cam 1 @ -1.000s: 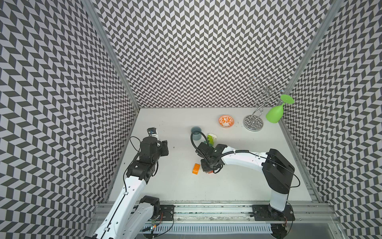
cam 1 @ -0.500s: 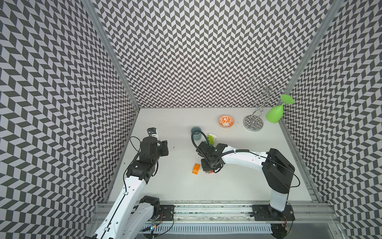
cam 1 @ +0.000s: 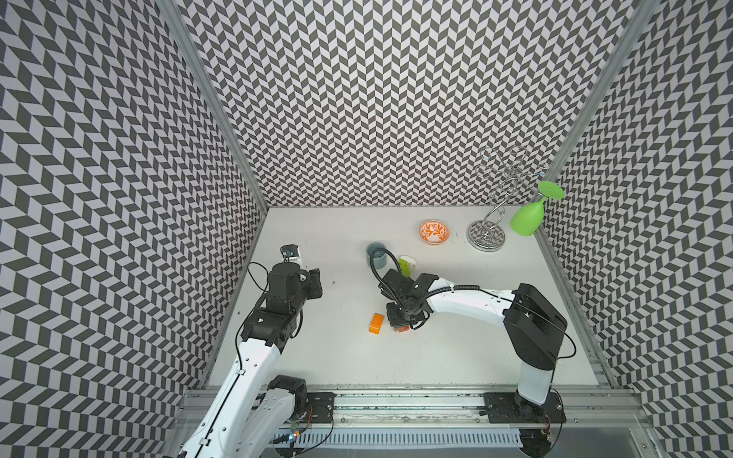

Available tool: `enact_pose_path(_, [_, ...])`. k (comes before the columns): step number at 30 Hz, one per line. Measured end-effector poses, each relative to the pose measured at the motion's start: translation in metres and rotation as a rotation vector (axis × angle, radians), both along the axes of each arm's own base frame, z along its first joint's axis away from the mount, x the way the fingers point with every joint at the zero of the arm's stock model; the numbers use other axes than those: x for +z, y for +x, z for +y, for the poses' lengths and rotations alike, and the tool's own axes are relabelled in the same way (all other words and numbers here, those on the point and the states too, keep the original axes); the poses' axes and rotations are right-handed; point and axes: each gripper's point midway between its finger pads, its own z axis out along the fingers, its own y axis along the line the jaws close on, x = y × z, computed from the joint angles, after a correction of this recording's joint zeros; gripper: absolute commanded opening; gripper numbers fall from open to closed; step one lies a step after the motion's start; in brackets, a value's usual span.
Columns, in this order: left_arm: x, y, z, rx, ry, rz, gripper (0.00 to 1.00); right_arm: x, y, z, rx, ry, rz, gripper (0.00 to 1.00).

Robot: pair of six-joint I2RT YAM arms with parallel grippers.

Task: Assemble the letter s with lego
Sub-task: Assemble the lego brick with the lego brick.

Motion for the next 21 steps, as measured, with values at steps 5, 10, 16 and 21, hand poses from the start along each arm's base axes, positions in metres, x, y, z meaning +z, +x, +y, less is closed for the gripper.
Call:
enact_pose_path(5, [0.0, 0.0, 0.0, 0.0, 0.0, -0.001, 0.5, 0.002, 0.0, 0.0, -0.034, 0.023, -0.004, 0.03])
enact_pose_path(10, [0.002, -0.001, 0.0, 0.0, -0.001, -0.006, 0.5, 0.004, -0.008, -0.006, -0.101, 0.074, 0.005, 0.11])
enact_pose_path(16, [0.002, -0.001, 0.0, 0.0, -0.001, -0.006, 0.5, 0.005, -0.02, -0.013, -0.157, 0.102, 0.041, 0.22])
enact_pose_path(21, [0.002, -0.001, 0.001, 0.002, -0.001, -0.006, 0.5, 0.005, -0.023, -0.011, -0.174, 0.105, 0.05, 0.39])
